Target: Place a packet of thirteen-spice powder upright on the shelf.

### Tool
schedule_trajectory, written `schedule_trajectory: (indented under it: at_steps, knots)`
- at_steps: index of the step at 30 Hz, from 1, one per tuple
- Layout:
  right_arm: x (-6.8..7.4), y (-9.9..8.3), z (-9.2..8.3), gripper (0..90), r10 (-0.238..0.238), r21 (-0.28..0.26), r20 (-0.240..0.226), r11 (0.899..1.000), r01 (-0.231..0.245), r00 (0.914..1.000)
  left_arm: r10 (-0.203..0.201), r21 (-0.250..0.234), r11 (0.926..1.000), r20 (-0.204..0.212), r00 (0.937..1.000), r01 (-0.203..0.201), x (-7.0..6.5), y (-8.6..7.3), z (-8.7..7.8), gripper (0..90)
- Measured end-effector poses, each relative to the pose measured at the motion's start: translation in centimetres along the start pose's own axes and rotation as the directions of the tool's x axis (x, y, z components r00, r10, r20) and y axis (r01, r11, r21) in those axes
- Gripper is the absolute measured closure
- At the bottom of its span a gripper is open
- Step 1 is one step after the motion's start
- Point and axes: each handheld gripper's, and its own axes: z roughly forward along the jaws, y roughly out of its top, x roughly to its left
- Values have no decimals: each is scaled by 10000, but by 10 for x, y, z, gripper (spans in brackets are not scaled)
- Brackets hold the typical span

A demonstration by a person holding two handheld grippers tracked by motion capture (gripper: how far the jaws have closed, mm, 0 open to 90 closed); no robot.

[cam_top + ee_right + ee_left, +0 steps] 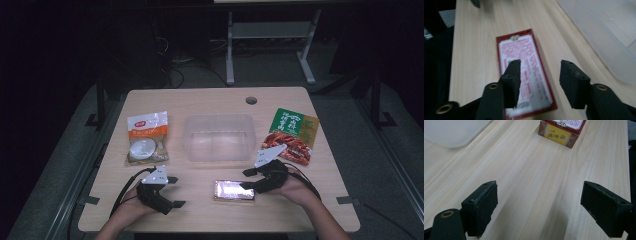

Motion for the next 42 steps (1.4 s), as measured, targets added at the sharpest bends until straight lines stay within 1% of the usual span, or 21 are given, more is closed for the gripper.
schedule_trajectory:
  at_steps: [1, 3, 5, 6, 8, 11, 12, 14, 16, 17, 18, 20, 21, 24, 25, 26, 28, 33, 34, 40, 42]
  knots:
    - [1, -3, -2, 470, -187, 23, -41, 9998, 187, 9998, -9, 43, 10000, 37, 10000, 8, 0, 0, 0, 137]
    - [5, -8, -5, 434, -359, 82, -107, 9993, 360, 9993, 32, 77, 10000, 45, 10000, -32, 0, 0, 1, 137]
    - [8, -14, -8, 392, -379, 180, -145, 9991, 382, 9992, 43, 132, 9999, 79, 10000, -44, 0, 0, 1, 137]
    - [8, -16, -9, 380, -491, 174, -98, 9986, 492, 9987, 47, 172, 9998, 90, 9999, -48, 0, 0, 1, 137]
    - [8, -22, -12, 356, -473, 69, -141, 9989, 474, 9988, 47, 171, 9998, 80, 10000, -48, 0, 0, 2, 137]
    - [5, -24, -10, 318, -651, 142, -180, 9978, 654, 9977, 65, 135, 9999, 80, 9999, -66, -1, 0, 3, 137]
    - [3, -24, -7, 301, -833, 183, -262, 9963, 838, 9962, 73, 131, 9999, 81, 9999, -74, -1, 0, 3, 137]
    - [5, -24, -5, 285, -708, 245, -333, 9971, 716, 9969, 116, 135, 9998, 99, 9999, -117, -2, 0, 3, 137]
    - [4, -24, -1, 269, -816, 319, -354, 9961, 827, 9960, 150, 139, 9998, 171, 9997, -152, -2, 0, 3, 137]
    - [4, -24, 0, 265, -779, 350, -405, 9962, 793, 9961, 139, 138, 9998, 194, 9997, -141, -2, 0, 3, 137]
    - [3, -24, 1, 261, -903, 404, -351, 9950, 917, 9953, 144, 142, 9998, 209, 9997, -147, -2, 0, 3, 137]
    - [3, -24, 3, 253, -944, 482, -355, 9942, 960, 9949, 157, 147, 9998, 227, 9996, -160, -2, 1, 3, 136]
    - [4, -24, 4, 250, -884, 478, -335, 9948, 899, 9955, 166, 151, 9997, 225, 9996, -169, -2, 1, 4, 136]
    - [4, -25, 7, 245, -1073, 593, -303, 9923, 1090, 9938, 165, 145, 9998, 224, 9996, -168, -2, 1, 4, 137]
    - [5, -24, 8, 243, -942, 604, -358, 9935, 962, 9949, 156, 133, 9998, 232, 9996, -159, -2, 1, 3, 137]
    - [3, -25, 10, 243, -1168, 695, -351, 9905, 1190, 9925, 151, 105, 9998, 254, 9996, -154, -2, 1, 3, 137]
    - [4, -25, 13, 245, -1145, 741, -413, 9903, 1173, 9926, 127, 74, 9999, 255, 9996, -128, -2, 1, 3, 136]
    - [4, -25, 17, 255, -1171, 747, -498, 9899, 1206, 9919, 166, 111, 9998, 270, 9995, -169, -3, 1, 3, 136]
    - [3, -26, 19, 255, -1416, 751, -493, 9866, 1451, 9887, 175, 107, 9998, 279, 9995, -178, -3, 1, 4, 137]
    - [3, -28, 23, 278, -1439, 803, -583, 9857, 1483, 9879, 178, 108, 9998, 292, 9994, -181, -2, 1, 4, 137]
    - [3, -29, 24, 281, -1603, 829, -510, 9830, 1641, 9858, 181, 115, 9998, 287, 9994, -185, -2, 1, 4, 137]
